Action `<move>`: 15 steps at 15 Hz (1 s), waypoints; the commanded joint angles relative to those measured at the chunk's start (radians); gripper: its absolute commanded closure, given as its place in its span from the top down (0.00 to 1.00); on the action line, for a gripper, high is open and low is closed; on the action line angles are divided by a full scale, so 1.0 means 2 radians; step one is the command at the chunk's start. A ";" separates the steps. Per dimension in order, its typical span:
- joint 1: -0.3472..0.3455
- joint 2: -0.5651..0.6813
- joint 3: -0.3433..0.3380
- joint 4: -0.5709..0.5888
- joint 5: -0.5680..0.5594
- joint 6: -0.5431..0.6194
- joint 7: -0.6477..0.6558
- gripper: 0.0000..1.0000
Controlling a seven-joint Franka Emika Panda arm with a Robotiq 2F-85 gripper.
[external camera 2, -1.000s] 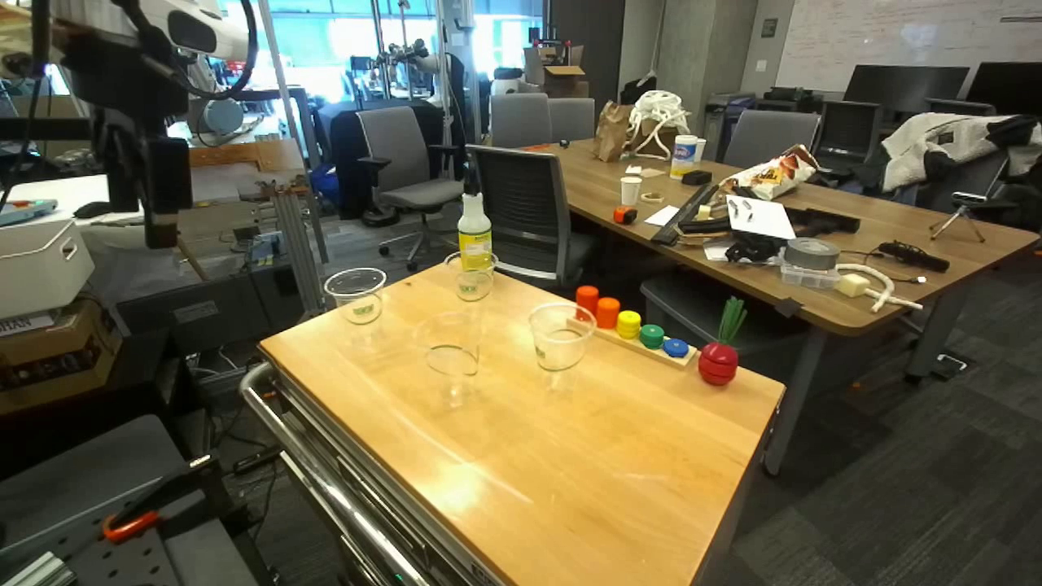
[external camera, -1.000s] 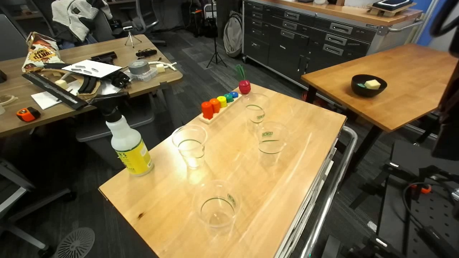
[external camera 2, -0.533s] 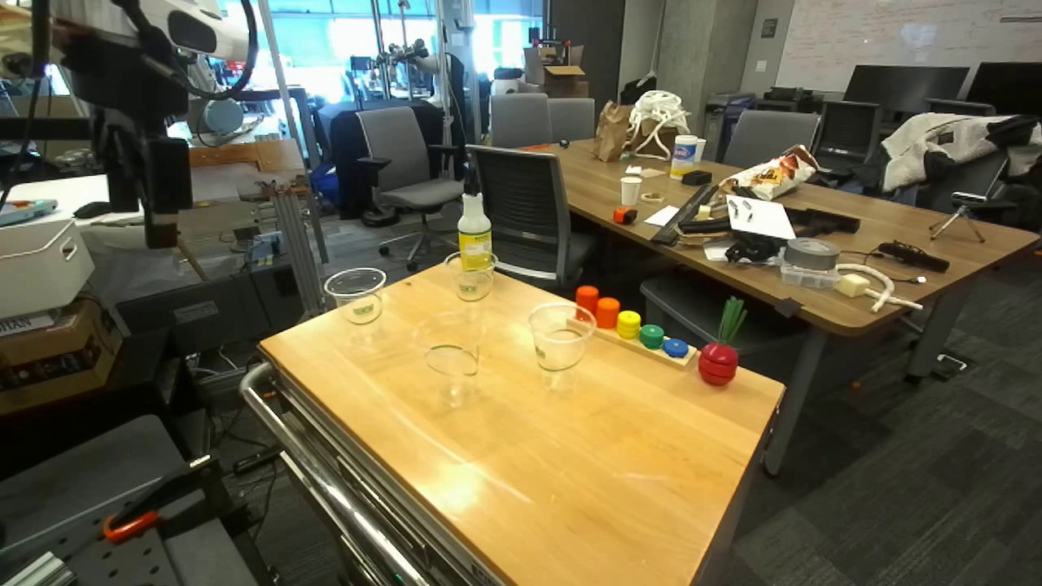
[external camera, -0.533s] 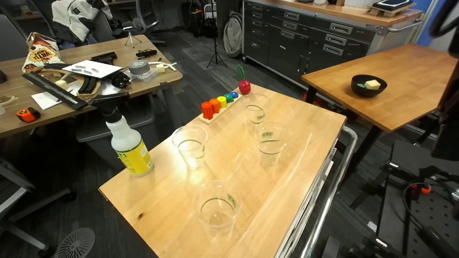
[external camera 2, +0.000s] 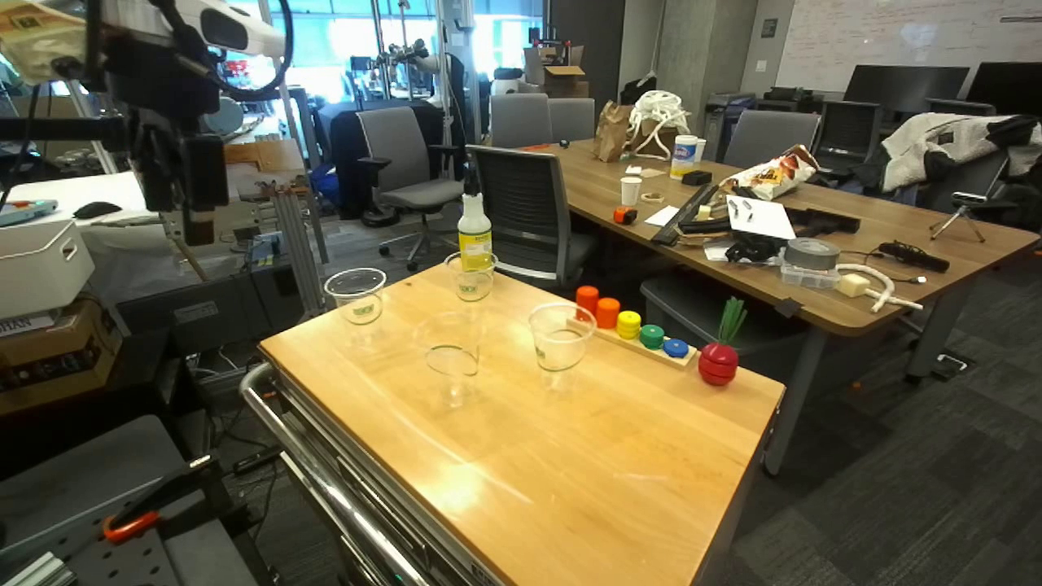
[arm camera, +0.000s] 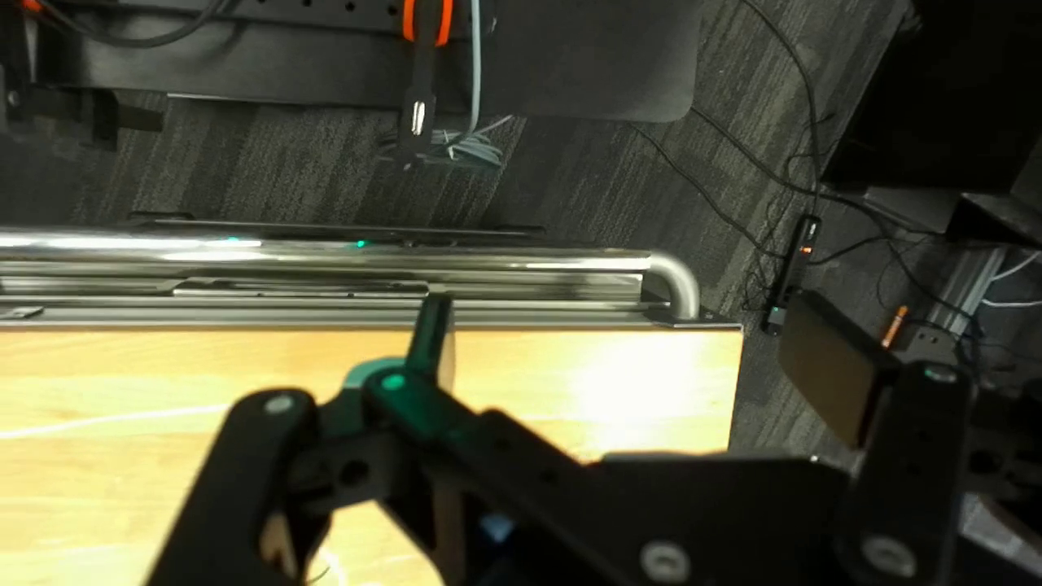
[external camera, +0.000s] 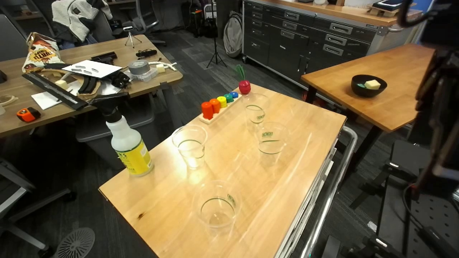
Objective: Stack the cups
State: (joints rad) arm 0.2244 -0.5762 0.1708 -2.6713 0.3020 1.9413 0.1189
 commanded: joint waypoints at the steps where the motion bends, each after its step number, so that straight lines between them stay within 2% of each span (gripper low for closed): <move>1: -0.033 0.052 -0.020 0.051 -0.035 0.028 -0.029 1.00; 6: -0.072 0.155 -0.051 0.137 -0.087 0.057 -0.056 1.00; 10: -0.097 0.256 -0.066 0.199 -0.130 0.078 -0.053 1.00; 15: -0.109 0.361 -0.081 0.264 -0.133 0.125 -0.050 1.00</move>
State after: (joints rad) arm 0.0158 0.0312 0.0200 -2.2502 0.0448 2.1658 0.0180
